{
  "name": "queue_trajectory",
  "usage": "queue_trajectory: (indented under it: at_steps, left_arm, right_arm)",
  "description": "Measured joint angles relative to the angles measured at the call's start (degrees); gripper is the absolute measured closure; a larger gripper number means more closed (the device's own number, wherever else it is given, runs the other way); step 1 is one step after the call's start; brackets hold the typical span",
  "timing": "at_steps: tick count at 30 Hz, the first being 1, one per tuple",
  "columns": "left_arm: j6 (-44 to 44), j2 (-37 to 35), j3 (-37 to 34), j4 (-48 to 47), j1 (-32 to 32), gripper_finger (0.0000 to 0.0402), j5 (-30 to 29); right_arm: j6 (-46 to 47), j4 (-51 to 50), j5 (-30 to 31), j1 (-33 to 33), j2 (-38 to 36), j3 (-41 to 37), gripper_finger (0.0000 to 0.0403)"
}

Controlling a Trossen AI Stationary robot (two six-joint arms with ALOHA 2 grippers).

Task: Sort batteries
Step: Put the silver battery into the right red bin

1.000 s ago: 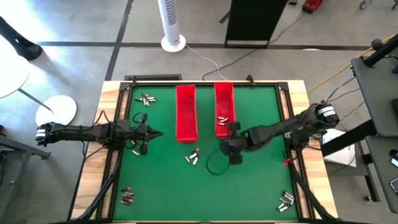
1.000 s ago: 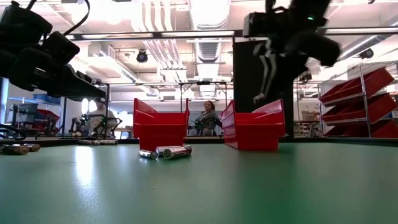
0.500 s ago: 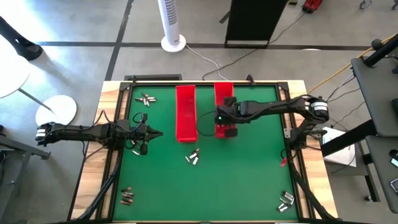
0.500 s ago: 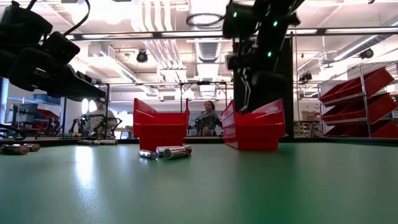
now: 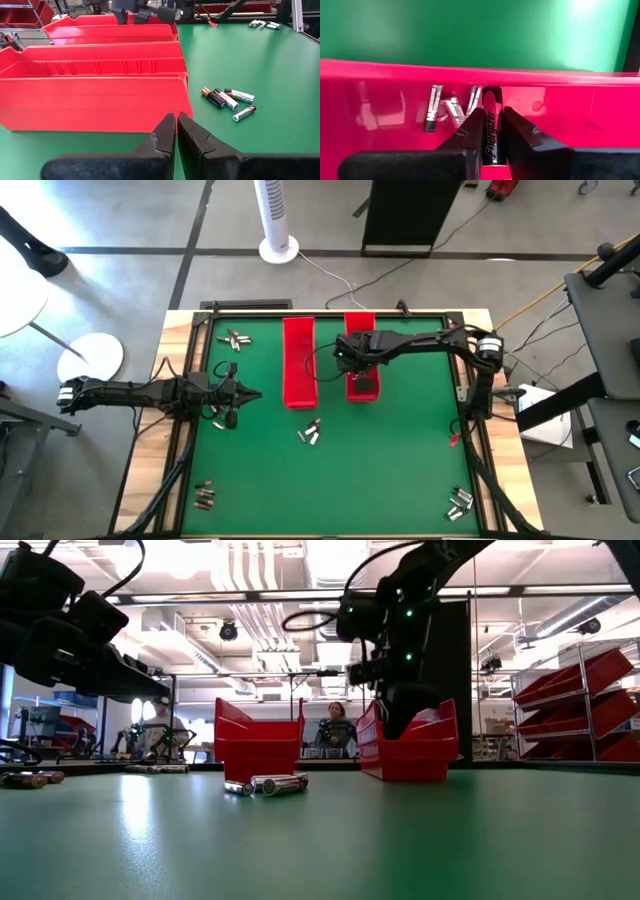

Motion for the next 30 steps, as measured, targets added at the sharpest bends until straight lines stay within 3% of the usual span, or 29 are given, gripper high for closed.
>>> queue_trajectory:
  at_steps: [24, 30]
  left_arm:
    - [0.00, 0.22, 0.00, -0.02, 0.00, 0.0402, 0.00]
    - [0.00, 0.22, 0.00, -0.02, 0.00, 0.0402, -0.02]
  right_arm:
    - [0.01, 0.17, -0.81, -3.02, 6.25, 1.10, 0.0353]
    - [0.55, 0.21, -0.92, -3.09, 6.25, 1.06, 0.0332]
